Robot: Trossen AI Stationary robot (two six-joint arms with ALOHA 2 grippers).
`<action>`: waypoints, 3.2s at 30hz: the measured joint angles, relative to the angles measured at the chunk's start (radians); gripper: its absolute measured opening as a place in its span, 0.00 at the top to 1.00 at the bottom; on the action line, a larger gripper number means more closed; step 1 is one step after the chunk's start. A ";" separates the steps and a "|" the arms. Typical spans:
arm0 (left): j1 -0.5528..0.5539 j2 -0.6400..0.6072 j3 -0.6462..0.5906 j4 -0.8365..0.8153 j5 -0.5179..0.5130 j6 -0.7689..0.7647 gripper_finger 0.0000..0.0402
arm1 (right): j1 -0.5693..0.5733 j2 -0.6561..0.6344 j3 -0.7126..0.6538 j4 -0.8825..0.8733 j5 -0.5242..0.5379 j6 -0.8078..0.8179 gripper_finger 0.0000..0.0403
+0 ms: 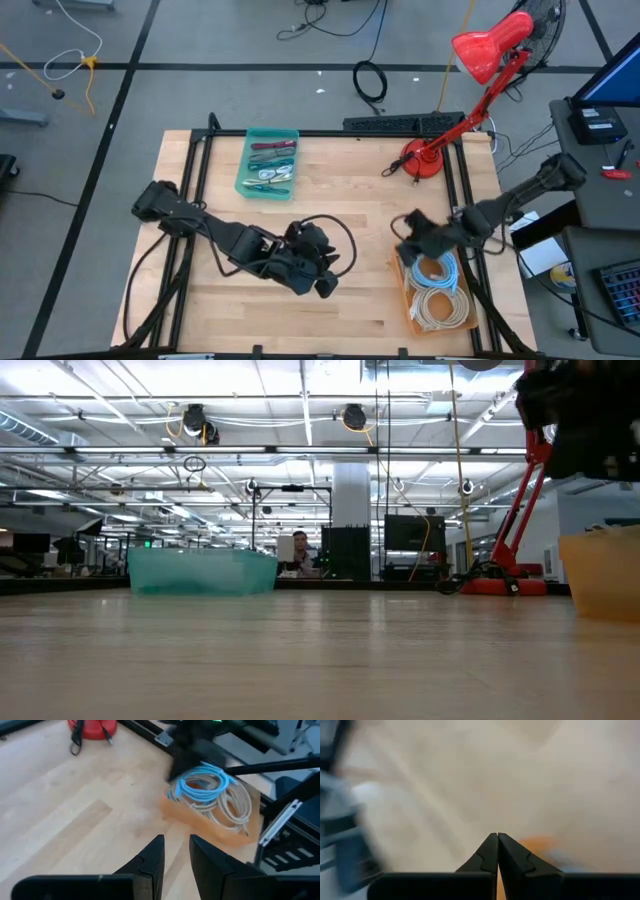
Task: Pick & Place USB Port
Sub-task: Adjust the orange bin, then adjust the blue bin
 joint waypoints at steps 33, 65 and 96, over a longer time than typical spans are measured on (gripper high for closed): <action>-0.034 0.042 0.000 0.035 0.064 -0.019 0.77 | 0.114 0.035 -0.108 -0.377 -0.312 0.125 1.00; 0.193 0.085 -0.001 -0.321 0.123 -0.068 0.77 | -0.005 -0.019 0.198 -0.123 0.082 -0.218 1.00; 0.846 0.253 0.000 -0.278 0.509 0.133 1.00 | -0.008 -0.112 0.198 -0.021 -0.021 -0.576 1.00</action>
